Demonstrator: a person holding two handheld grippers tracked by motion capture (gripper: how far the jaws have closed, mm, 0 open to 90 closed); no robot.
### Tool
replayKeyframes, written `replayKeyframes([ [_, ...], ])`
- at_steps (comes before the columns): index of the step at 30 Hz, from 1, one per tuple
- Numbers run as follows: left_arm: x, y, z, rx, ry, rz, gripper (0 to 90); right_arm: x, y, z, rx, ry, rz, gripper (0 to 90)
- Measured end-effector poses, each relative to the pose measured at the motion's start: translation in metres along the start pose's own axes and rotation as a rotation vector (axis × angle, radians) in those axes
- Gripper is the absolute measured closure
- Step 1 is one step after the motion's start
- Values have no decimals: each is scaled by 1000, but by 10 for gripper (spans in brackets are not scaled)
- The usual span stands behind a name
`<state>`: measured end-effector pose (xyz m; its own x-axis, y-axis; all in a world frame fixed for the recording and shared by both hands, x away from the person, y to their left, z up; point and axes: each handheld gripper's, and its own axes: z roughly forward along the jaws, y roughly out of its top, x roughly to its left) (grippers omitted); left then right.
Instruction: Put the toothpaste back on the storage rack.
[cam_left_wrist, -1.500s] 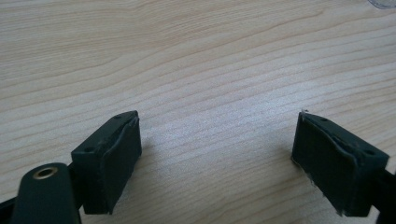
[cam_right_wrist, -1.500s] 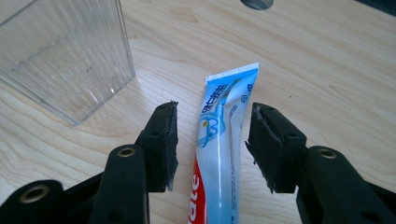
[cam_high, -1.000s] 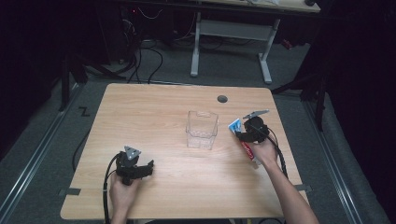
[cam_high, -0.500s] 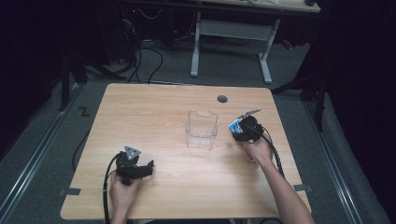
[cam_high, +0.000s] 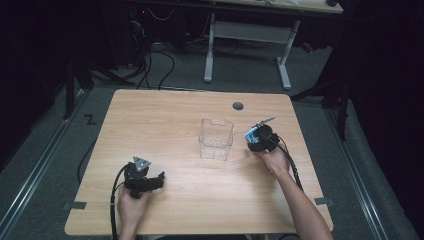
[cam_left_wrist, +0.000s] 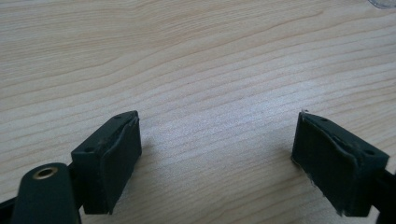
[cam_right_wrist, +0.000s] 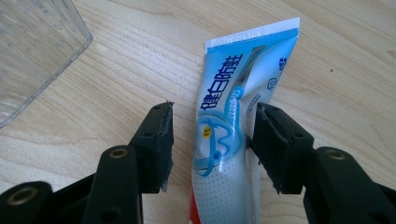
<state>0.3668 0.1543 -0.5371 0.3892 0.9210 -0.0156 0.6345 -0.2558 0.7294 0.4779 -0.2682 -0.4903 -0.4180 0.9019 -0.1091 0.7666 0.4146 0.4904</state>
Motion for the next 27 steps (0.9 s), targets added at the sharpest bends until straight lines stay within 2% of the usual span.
replayKeyframes([
  [12,0,0,0,0,0,0,160,-6,-3,7,33,-14,20,510],
  [17,0,0,0,0,0,0,160,-10,-5,12,37,13,59,513],
  [27,0,0,0,0,0,0,160,-9,-2,12,61,8,43,539],
])
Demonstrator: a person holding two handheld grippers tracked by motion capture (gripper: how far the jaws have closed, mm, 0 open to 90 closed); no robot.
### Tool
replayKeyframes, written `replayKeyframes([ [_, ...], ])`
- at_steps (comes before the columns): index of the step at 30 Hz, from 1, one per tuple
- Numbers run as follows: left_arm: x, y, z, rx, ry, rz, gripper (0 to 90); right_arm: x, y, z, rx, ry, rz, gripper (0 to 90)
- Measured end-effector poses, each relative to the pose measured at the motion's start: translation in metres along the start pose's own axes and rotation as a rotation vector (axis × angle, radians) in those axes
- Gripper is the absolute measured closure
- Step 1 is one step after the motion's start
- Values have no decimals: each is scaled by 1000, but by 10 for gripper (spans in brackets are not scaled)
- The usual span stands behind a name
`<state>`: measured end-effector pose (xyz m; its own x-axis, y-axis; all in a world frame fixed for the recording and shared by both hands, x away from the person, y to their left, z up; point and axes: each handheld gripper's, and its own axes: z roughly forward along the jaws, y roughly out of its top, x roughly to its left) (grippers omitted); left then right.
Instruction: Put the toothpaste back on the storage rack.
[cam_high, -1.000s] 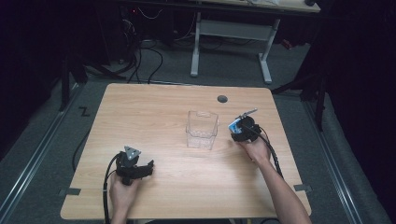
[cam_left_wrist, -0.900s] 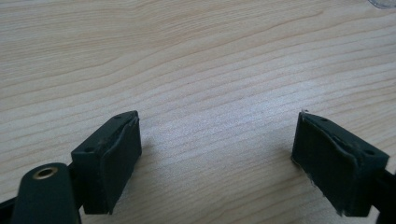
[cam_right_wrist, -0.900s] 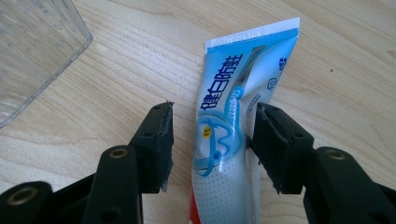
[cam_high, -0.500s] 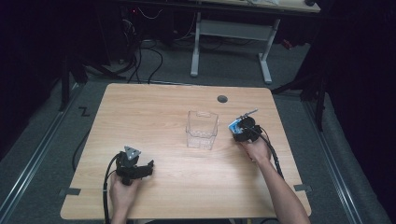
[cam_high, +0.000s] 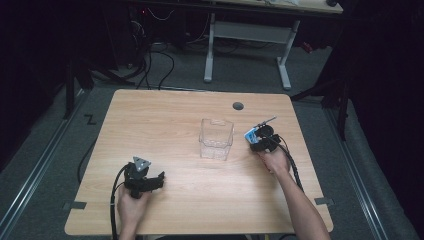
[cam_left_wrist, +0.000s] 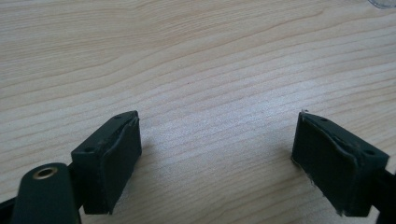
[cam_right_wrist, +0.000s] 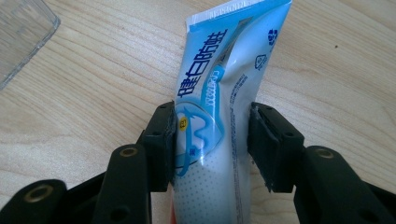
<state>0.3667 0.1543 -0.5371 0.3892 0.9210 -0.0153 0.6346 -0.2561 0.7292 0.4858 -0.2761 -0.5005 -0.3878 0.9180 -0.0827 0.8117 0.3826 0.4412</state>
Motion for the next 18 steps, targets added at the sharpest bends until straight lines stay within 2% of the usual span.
replayKeyframes([
  [4,0,0,0,0,0,0,160,1,0,-1,2,-12,-15,583],
  [8,0,0,0,0,0,0,160,-1,1,-8,-6,-14,-14,670],
  [11,0,0,0,0,0,0,160,-5,1,-9,-6,0,-4,685],
  [14,0,0,0,0,0,0,160,-4,2,-9,-6,-12,-13,697],
  [18,0,0,0,0,0,0,160,-6,1,-10,-13,-1,-6,706],
])
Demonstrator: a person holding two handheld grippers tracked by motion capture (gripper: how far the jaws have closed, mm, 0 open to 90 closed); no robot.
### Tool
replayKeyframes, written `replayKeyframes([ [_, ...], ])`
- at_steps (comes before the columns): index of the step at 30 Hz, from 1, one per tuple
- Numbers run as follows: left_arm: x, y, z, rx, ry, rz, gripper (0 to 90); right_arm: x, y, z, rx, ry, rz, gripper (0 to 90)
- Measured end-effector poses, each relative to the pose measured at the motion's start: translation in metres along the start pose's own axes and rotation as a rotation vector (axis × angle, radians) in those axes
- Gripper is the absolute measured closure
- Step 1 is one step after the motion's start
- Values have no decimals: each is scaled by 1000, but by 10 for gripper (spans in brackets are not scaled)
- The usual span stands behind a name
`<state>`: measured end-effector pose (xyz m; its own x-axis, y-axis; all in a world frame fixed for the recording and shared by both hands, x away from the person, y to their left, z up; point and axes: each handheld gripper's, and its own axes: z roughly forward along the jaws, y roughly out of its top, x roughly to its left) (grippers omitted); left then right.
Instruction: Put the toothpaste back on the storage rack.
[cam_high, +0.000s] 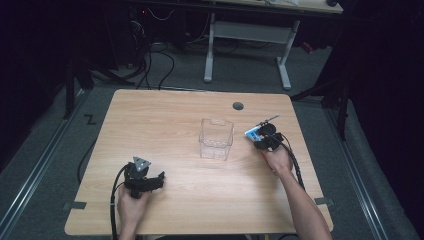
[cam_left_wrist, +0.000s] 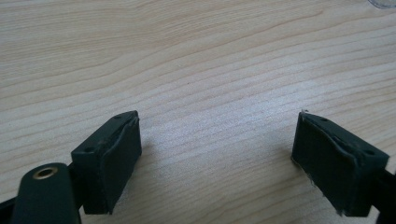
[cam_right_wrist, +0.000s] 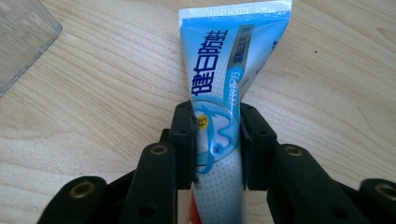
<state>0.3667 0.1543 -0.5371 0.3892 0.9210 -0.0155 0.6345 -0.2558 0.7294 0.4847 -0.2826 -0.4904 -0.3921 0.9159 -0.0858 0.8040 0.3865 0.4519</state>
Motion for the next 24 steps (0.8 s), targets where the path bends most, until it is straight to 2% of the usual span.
replayKeyframes([
  [4,0,0,0,0,0,0,160,-2,0,-1,-1,18,7,710],
  [24,0,0,0,0,0,0,160,6,-13,-38,-175,184,-13,716],
])
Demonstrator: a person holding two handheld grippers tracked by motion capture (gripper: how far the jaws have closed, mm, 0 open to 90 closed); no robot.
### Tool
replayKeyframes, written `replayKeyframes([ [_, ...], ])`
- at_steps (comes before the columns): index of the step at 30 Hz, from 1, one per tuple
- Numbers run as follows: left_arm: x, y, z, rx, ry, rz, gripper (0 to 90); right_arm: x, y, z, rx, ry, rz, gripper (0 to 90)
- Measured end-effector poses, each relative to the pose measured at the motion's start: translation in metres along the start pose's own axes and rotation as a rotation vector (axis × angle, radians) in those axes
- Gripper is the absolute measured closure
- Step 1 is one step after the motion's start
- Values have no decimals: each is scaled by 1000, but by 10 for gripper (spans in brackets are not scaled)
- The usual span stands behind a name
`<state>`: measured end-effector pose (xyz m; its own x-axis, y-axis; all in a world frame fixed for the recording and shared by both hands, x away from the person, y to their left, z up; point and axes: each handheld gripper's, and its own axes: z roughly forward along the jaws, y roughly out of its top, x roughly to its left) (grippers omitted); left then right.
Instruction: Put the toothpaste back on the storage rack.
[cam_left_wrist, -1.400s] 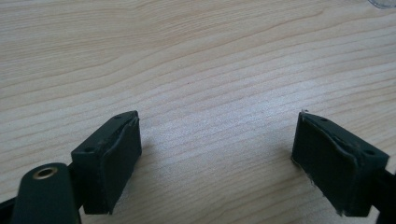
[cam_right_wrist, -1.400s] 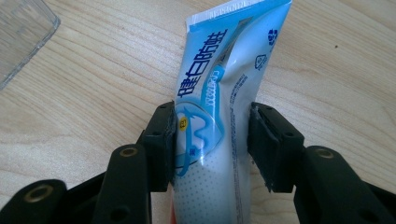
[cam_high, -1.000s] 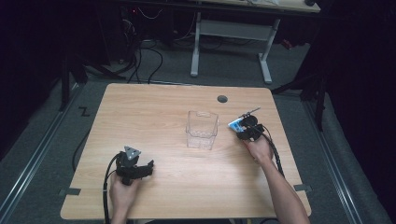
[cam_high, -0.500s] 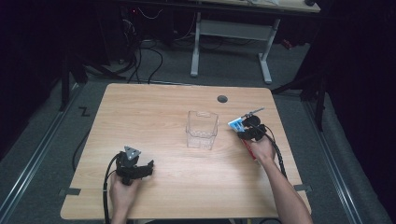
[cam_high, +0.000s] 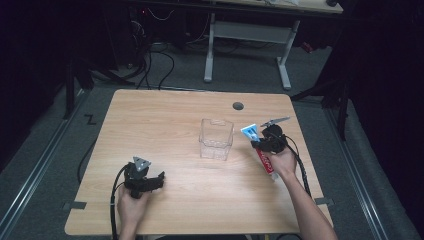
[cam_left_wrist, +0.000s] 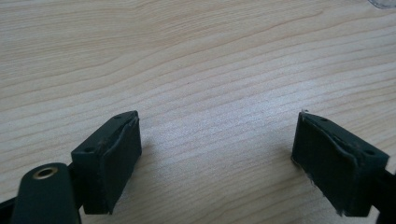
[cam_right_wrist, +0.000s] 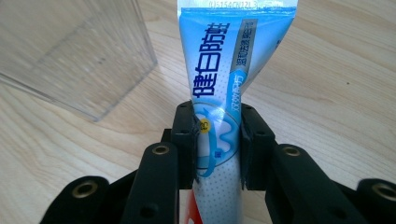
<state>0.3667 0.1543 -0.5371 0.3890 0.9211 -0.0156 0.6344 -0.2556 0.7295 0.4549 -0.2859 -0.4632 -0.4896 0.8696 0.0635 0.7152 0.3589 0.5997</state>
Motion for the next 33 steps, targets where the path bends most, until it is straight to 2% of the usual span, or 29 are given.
replayKeyframes([
  [11,0,0,0,0,0,0,160,7,-2,-16,-65,48,-7,716],
  [12,0,0,0,0,0,0,160,7,-2,-19,-87,58,-17,715],
  [16,0,0,0,0,0,0,160,9,-2,-26,-112,83,-5,714],
  [33,0,0,0,0,1,-1,160,22,-4,-45,-207,139,-21,709],
])
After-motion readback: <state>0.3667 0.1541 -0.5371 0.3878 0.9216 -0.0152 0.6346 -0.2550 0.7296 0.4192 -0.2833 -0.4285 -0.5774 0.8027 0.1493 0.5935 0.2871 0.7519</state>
